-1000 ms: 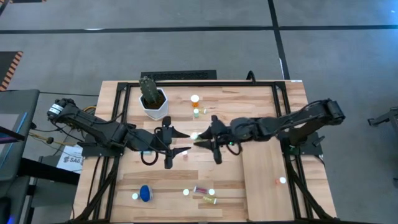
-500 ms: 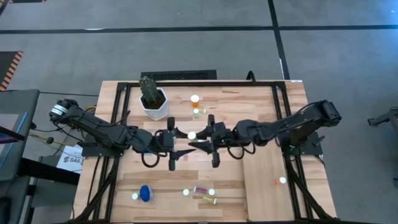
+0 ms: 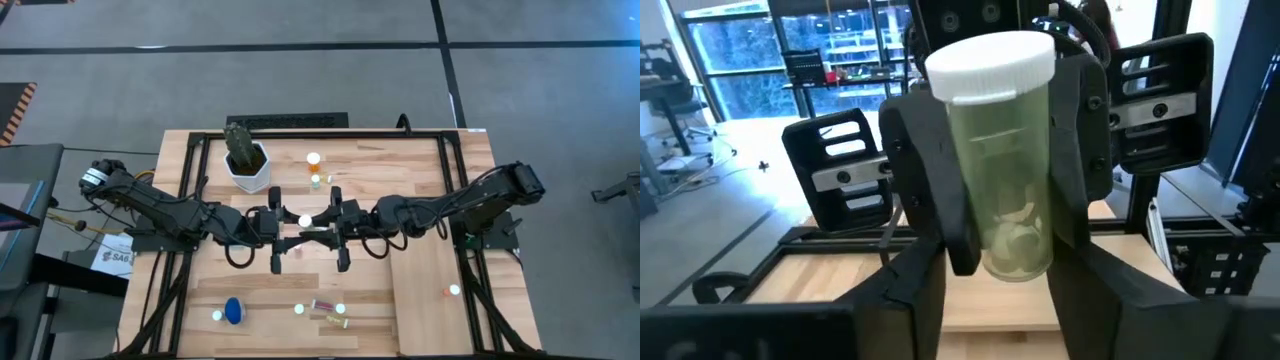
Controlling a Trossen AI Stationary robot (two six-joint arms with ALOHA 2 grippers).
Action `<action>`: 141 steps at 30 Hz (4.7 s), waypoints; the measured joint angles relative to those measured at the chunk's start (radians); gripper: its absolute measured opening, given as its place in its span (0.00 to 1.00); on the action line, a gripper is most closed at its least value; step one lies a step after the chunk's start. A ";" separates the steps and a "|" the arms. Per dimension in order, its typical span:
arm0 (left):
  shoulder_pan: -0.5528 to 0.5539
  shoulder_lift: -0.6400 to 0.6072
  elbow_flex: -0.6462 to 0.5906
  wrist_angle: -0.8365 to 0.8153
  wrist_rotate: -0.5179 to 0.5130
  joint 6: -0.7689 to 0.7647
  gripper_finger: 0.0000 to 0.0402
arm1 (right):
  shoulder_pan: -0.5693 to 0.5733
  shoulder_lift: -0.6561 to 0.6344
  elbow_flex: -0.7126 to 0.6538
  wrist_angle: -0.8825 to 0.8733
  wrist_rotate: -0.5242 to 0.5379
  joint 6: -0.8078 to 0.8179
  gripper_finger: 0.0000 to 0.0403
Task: Pick and place medicine bottles onto shelf by color
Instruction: Put the yellow pill bottle on the shelf, then put the pink pill bottle on the shelf
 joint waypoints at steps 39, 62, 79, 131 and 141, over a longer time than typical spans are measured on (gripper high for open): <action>0.001 -0.001 0.000 -0.071 0.007 -0.086 0.14 | -0.002 -0.081 0.000 -0.277 -0.008 0.055 0.56; -0.002 0.000 0.001 -0.327 0.027 -0.200 0.14 | -0.024 -0.110 0.000 -0.490 0.000 0.106 0.33; -0.002 0.000 0.000 -0.844 0.025 -0.609 0.41 | -0.078 -0.076 0.001 -0.736 -0.001 0.225 0.55; -0.382 -0.001 -0.344 -0.725 -0.230 -1.162 0.46 | -0.123 0.556 0.540 -1.093 -0.054 0.026 0.55; -0.382 -0.001 -0.344 -0.725 -0.231 -1.160 0.46 | -0.123 0.556 0.539 -1.090 -0.055 0.097 0.55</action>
